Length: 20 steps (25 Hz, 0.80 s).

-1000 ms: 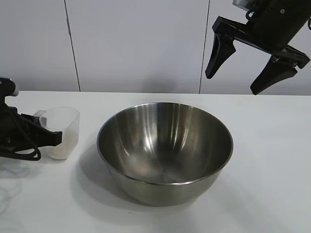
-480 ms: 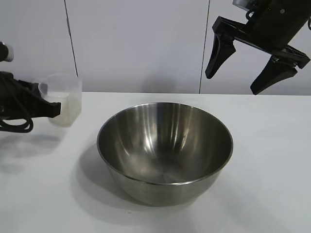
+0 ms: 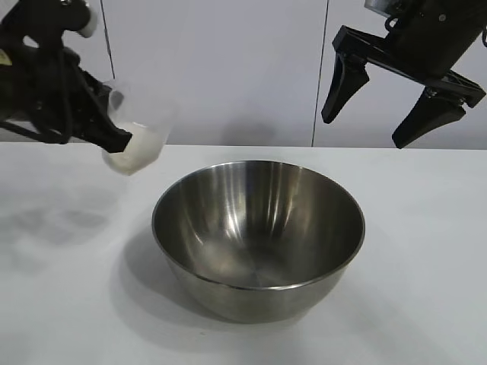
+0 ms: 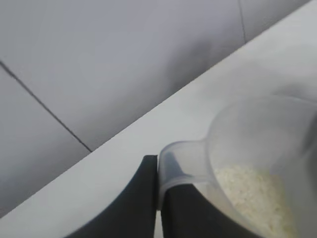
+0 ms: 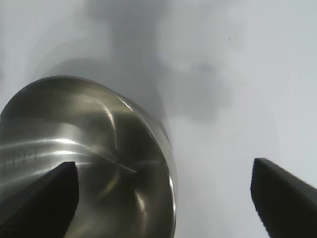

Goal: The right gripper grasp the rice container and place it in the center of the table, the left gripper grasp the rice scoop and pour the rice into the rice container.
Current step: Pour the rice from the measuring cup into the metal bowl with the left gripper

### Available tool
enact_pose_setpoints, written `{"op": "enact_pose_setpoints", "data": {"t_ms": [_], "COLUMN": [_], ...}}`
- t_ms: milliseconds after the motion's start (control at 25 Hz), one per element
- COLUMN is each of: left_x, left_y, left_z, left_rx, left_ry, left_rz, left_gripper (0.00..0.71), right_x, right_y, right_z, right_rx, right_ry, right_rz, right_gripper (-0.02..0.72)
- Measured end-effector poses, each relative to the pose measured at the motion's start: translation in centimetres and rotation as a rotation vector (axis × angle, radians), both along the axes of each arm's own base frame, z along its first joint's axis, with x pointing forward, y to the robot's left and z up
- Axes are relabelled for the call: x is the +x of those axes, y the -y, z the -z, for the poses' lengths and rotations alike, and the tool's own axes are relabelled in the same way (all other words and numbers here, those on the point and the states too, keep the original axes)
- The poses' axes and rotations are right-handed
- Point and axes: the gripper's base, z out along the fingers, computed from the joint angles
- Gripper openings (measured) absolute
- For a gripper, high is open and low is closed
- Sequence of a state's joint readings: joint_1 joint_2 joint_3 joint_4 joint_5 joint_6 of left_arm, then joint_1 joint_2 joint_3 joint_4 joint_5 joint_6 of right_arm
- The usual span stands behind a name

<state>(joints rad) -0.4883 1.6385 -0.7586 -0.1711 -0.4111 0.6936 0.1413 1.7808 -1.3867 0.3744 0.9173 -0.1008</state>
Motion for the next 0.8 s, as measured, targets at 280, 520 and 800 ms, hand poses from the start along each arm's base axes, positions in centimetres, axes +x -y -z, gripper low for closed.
{"op": "enact_pose_setpoints", "data": {"t_ms": [280,520,800], "left_x": [-0.5,-0.9,-2.3], "left_y": [4.0,5.9,8.4], "left_z": [-2.1,-3.0,-1.7], "left_rx": [0.167,0.269,0.398], "left_ry": [0.091,0.124,0.147], "left_rz": [0.152,0.268,0.427], "left_gripper": [0.006,0.006,0.006], "right_x": [0.0,0.0,0.0], "right_y": [0.1,0.3,0.5], "right_z": [0.0,0.1,0.2], "right_rx": [-0.019,-0.037,-0.069], "right_ry": [0.003,0.005,0.01], "right_rz": [-0.006,-0.012,-0.022], "right_gripper": [0.652,0.652,0.652]}}
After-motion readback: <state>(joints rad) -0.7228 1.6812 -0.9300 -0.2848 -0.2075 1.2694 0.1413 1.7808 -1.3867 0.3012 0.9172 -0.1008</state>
